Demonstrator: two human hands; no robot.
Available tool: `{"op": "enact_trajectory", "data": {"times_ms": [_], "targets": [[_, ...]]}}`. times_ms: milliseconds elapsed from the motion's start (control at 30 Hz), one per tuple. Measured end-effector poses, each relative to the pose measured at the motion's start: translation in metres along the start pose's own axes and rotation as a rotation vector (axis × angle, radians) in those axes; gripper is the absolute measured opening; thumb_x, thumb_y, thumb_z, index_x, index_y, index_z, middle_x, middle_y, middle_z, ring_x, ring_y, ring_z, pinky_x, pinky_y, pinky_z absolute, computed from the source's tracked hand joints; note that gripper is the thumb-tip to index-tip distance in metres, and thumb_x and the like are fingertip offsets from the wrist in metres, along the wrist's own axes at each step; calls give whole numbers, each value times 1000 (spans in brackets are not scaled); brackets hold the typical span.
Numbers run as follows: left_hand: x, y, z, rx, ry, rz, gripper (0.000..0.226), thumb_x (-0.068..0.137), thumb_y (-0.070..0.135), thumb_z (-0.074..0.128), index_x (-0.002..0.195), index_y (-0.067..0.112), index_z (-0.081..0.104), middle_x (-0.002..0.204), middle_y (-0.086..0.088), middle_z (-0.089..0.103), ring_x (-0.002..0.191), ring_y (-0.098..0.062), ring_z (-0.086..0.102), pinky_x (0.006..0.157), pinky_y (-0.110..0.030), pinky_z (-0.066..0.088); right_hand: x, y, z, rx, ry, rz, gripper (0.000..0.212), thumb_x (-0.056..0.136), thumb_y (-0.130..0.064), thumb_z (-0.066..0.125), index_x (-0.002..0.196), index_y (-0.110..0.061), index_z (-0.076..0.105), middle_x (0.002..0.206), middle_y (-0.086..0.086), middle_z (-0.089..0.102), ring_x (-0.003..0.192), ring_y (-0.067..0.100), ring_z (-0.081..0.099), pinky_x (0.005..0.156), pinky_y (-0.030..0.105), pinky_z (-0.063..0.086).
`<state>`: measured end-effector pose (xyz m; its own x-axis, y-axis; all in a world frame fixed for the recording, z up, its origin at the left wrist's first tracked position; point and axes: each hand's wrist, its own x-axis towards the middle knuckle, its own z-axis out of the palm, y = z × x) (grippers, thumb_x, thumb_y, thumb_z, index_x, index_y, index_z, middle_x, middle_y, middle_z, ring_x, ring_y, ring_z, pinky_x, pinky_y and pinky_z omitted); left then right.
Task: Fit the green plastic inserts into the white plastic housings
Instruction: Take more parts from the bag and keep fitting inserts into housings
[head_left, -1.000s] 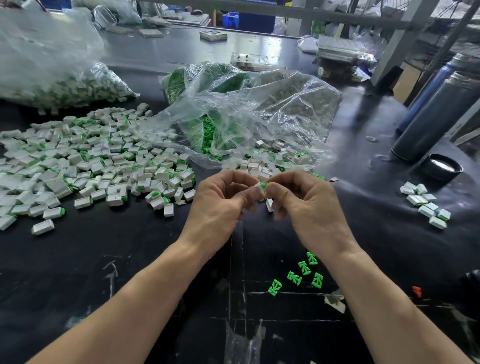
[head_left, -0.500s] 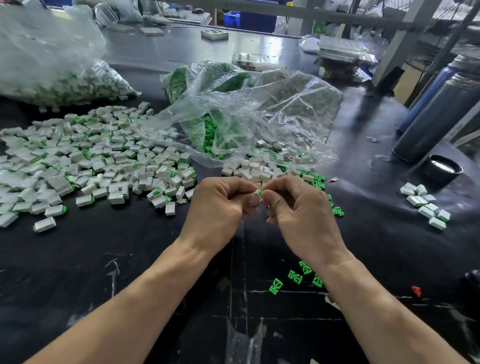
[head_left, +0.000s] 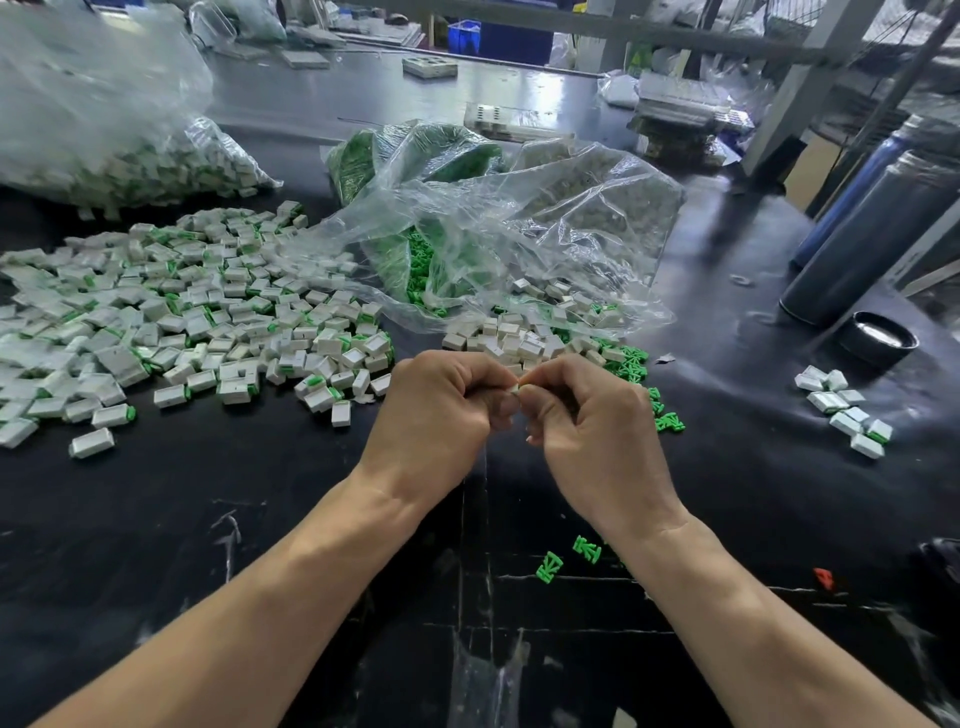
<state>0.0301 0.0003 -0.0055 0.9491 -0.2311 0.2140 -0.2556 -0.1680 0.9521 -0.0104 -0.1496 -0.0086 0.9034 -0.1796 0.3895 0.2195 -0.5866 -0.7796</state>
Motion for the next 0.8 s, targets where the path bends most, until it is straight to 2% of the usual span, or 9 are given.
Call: {"op": "enact_trajectory", "data": {"times_ms": [133, 233, 333, 433, 500, 567, 633, 800], "targets": [[4, -1, 0, -30, 8, -53, 32, 84, -11, 70, 79, 20, 78, 70, -6, 76, 67, -25, 76, 66, -33, 64, 0, 3, 3, 149, 4, 107, 15, 92, -3, 74, 88, -17, 77, 75, -4, 73, 65, 15, 67, 64, 42, 60], [6, 0, 0, -123, -3, -94, 18, 88, -8, 70, 84, 8, 76, 76, -8, 77, 66, -20, 73, 61, -25, 60, 2, -1, 5, 359, 28, 185, 20, 96, -1, 69, 86, -16, 78, 75, 4, 75, 57, 14, 63, 54, 29, 56], [6, 2, 1, -156, -5, -95, 11, 89, -2, 72, 86, 8, 75, 77, -4, 77, 69, -12, 72, 63, -19, 56, 4, -1, 3, 474, 42, 266, 21, 107, -21, 58, 94, -18, 76, 73, 11, 72, 53, 19, 57, 44, 31, 49], [4, 5, 2, -175, 6, -91, 8, 88, 4, 77, 85, 12, 76, 79, -1, 78, 72, -6, 70, 70, -15, 54, 3, -3, 6, 566, -21, 403, 47, 109, -46, 46, 91, -11, 73, 67, 13, 68, 45, 19, 50, 34, 26, 37], [3, 7, 3, -220, -16, -106, 4, 88, 9, 78, 88, 11, 75, 80, -5, 77, 73, -13, 70, 72, -20, 55, 2, -6, 11, 645, -108, 506, 66, 106, -60, 38, 79, -14, 75, 66, 13, 66, 42, 20, 48, 34, 24, 32], [0, 9, 5, -269, -67, -122, 6, 90, 10, 76, 92, 6, 72, 73, -8, 74, 61, -21, 64, 63, -28, 57, 1, -8, 16, 679, -176, 550, 75, 105, -66, 32, 67, -15, 73, 61, 13, 62, 41, 21, 45, 34, 22, 28], [-1, 10, 8, -282, -106, -126, 9, 92, 9, 74, 96, 1, 70, 68, -13, 69, 52, -24, 60, 55, -32, 55, 0, -9, 19, 676, -175, 574, 76, 106, -65, 31, 61, -17, 71, 56, 11, 57, 40, 21, 42, 35, 22, 26], [-5, 13, 11, -265, -146, -137, 13, 93, 11, 74, 99, 1, 68, 73, -25, 69, 52, -28, 64, 52, -36, 58, 0, -13, 21, 640, -96, 632, 73, 103, -63, 31, 56, -26, 73, 49, 3, 48, 39, 18, 39, 36, 21, 26]]}}
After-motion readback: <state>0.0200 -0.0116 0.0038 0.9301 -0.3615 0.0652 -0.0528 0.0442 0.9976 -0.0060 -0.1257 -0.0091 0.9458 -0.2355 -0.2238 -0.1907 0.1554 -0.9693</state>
